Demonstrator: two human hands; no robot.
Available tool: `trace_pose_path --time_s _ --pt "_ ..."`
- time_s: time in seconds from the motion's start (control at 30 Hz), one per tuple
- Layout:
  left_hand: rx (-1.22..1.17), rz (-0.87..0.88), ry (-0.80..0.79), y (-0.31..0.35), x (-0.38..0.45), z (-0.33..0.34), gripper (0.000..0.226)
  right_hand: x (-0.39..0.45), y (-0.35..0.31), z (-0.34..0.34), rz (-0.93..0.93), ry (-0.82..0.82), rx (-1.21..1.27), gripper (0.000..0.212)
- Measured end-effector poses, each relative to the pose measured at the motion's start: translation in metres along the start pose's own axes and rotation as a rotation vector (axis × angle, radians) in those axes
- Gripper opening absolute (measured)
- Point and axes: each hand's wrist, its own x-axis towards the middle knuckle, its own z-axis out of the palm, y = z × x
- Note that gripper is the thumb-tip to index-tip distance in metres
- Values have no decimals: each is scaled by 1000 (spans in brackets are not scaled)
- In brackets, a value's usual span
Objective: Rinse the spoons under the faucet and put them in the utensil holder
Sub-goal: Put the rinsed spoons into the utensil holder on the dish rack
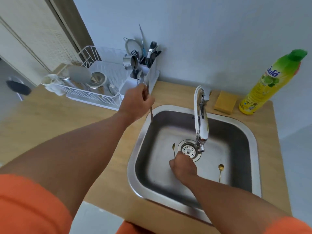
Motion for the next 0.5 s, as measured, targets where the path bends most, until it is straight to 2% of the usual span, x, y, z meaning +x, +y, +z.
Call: trace_pose_path --time_s 0.13,0.23,0.5 --pt "72 66 206 2 34 -46 12 2 -25 -2 -82 45 -29 22" --pt "133 32 272 -12 47 -62 12 5 -45 -12 -163 107 -3 23" --pt "406 -191 149 -48 35 -44 16 27 -116 -79 -369 332 249 14"
